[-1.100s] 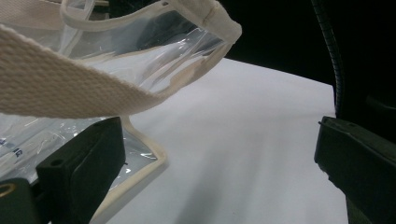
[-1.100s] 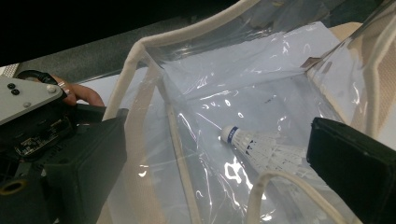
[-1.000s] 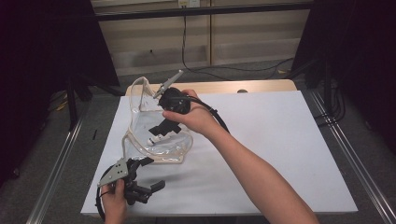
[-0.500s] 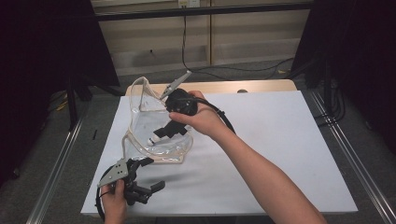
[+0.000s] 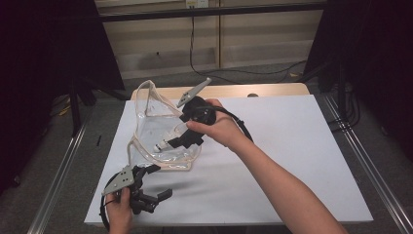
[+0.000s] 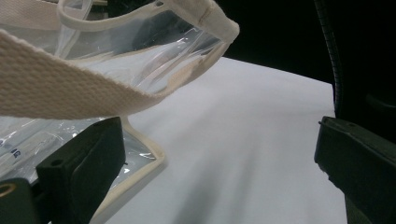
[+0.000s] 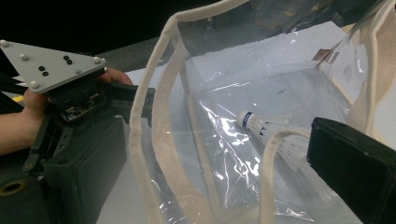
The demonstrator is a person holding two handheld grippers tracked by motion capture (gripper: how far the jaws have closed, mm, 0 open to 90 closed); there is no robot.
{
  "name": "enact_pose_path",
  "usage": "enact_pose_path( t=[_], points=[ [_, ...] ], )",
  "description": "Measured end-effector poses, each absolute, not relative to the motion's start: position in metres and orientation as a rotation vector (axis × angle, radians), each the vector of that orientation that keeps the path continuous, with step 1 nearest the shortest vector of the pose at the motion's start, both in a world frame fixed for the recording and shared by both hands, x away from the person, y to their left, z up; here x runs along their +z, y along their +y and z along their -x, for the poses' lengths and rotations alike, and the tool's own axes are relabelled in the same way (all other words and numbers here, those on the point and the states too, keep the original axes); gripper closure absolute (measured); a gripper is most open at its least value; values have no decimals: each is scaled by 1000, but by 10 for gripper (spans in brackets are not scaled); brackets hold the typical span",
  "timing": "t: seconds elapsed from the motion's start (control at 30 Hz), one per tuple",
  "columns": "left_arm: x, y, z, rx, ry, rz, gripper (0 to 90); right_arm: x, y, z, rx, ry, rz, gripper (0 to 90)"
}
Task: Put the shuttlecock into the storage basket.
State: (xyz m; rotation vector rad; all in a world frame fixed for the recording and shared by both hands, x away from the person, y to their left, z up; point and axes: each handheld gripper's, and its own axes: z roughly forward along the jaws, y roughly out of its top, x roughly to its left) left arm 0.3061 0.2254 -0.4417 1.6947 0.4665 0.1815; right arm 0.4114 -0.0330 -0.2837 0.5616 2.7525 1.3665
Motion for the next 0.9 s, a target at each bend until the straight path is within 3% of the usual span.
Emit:
enact_pose_path(
  t=[0.9],
  points=[
    [-442, 225, -306, 184, 472, -1696, 20, -302, -97, -399, 1424, 2727, -621, 45]
  ],
)
